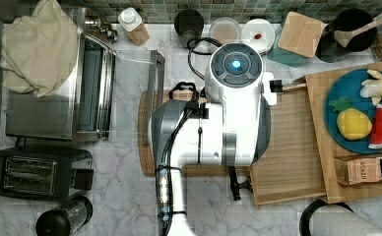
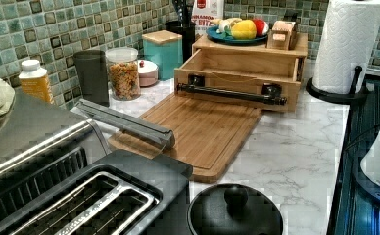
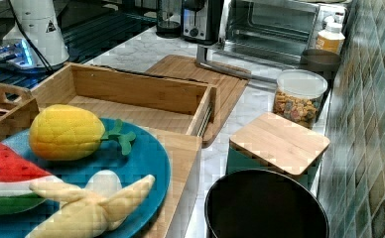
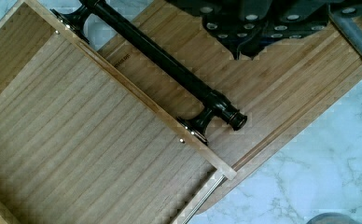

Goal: Close the drawer.

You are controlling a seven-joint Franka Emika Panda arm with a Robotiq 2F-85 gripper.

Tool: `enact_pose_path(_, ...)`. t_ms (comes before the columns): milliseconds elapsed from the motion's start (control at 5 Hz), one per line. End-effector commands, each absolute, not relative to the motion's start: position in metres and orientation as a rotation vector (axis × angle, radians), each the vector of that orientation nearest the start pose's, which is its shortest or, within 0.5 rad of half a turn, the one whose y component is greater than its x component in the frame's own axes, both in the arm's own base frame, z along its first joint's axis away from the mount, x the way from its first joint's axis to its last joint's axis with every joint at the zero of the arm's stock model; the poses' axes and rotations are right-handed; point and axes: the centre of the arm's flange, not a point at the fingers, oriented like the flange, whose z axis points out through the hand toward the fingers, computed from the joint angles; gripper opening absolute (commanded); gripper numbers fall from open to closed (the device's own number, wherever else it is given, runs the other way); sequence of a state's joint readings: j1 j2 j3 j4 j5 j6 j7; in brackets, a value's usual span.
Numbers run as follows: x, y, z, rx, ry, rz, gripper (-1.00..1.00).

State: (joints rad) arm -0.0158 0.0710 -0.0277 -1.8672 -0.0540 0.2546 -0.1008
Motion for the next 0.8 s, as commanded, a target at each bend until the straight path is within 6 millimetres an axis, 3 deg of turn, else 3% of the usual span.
enact_pose_path(200, 0.568, -0.029, 0.465, -3.024, 1.123, 0.136, -1.0)
enact_pose_path(600, 0.556, 0.002, 0.444, -3.107, 0.631, 0.088, -1.0)
enact_pose_path(800, 0.557, 0.033, 0.428, -3.156, 0.52, 0.08, -1.0)
